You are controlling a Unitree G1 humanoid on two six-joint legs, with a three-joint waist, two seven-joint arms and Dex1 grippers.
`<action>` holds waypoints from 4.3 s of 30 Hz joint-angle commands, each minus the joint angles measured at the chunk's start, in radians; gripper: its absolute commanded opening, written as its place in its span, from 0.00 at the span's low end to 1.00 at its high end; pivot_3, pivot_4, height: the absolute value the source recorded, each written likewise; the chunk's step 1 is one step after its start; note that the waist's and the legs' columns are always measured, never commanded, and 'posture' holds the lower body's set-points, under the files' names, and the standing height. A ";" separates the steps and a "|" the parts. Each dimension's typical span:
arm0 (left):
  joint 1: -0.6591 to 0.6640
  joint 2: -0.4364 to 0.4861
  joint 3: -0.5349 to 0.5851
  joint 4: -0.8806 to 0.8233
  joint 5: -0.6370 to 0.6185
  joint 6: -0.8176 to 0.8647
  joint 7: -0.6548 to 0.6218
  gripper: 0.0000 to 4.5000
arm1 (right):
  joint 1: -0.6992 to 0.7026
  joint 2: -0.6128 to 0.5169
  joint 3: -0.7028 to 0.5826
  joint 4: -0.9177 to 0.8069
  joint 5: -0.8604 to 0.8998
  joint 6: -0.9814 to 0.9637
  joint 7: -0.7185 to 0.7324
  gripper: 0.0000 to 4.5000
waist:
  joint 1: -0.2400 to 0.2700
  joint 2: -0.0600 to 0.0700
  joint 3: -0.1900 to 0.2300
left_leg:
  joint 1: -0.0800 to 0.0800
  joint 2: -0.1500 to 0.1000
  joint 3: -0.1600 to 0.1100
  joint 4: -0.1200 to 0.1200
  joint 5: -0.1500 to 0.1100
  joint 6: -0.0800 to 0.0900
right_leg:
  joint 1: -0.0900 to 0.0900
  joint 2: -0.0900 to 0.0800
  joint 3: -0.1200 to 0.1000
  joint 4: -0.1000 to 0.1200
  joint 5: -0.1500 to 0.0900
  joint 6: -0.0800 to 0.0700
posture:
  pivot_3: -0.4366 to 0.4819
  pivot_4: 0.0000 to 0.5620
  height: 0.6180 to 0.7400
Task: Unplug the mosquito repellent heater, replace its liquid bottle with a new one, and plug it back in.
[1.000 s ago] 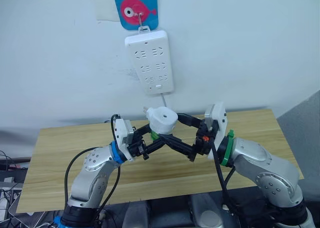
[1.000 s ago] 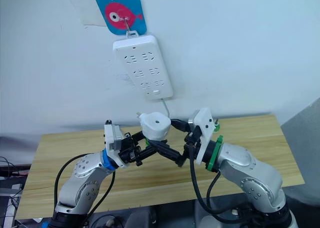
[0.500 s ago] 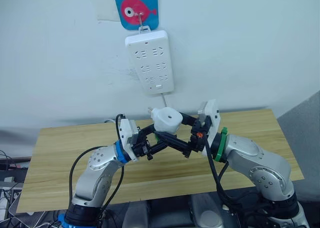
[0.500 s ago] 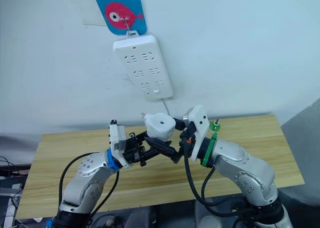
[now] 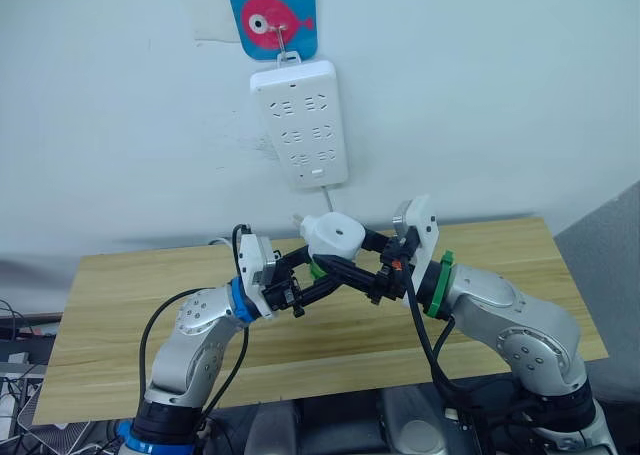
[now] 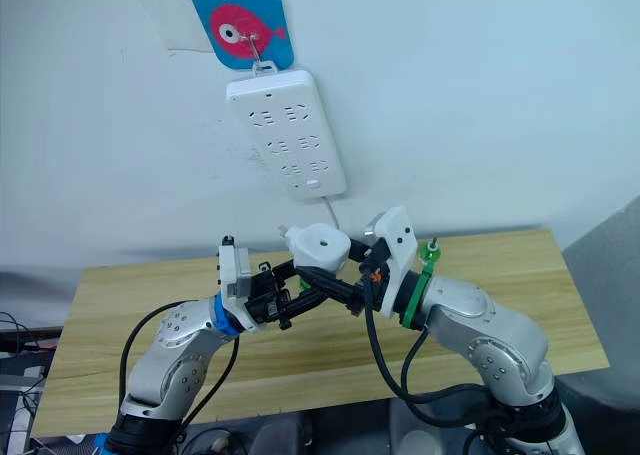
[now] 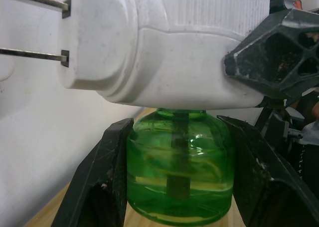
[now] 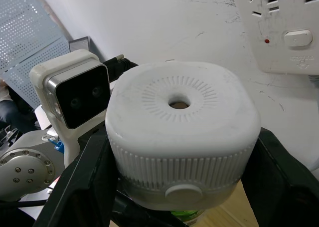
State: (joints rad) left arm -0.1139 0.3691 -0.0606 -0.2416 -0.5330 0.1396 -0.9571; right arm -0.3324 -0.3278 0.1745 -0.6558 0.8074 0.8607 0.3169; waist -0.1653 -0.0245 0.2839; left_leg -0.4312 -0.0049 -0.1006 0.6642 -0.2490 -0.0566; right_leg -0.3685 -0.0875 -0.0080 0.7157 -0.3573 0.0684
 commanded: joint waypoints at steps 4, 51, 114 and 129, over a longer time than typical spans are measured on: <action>0.009 0.000 0.006 -0.029 -0.016 0.005 0.009 0.50 | -0.014 0.016 0.004 -0.045 0.026 -0.005 0.015 0.66 | 0.000 0.000 0.000 | 0.000 0.000 0.000 0.000 0.000 0.000 | 0.000 0.000 0.000 0.000 0.000 0.000 | 0.20 0.46 1.00; 0.099 0.254 0.237 -0.112 -0.138 0.135 0.005 0.99 | -0.018 -0.026 -0.082 -0.062 0.018 0.001 -0.016 0.66 | 0.002 0.000 0.000 | 0.000 0.000 -0.001 -0.001 0.000 0.000 | -0.001 0.000 0.000 0.000 0.000 0.000 | 0.22 0.42 1.00; -0.561 0.152 0.223 0.461 -0.058 0.166 -0.162 0.34 | -0.101 -0.010 -0.102 -0.081 0.026 0.065 -0.145 0.66 | -0.054 0.000 0.000 | 0.000 0.000 -0.001 0.000 0.003 -0.005 | 0.000 0.000 -0.001 0.001 0.000 0.000 | 0.14 0.42 1.00; -0.548 0.163 0.222 0.445 -0.019 0.132 -0.147 0.30 | -0.231 0.023 -0.115 -0.068 0.035 0.182 -0.270 0.66 | -0.056 0.000 0.000 | 0.000 -0.001 -0.002 0.000 0.005 -0.005 | 0.000 0.000 -0.002 0.003 0.000 0.000 | 0.15 0.43 1.00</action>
State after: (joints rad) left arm -0.6557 0.5219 0.1422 0.2330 -0.5521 0.2902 -1.1176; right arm -0.5445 -0.3079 0.0750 -0.6988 0.8434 1.0409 0.0579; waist -0.2213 -0.0245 0.2839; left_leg -0.4313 -0.0054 -0.1024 0.6646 -0.2440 -0.0617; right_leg -0.3688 -0.0874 -0.0097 0.7189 -0.3573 0.0684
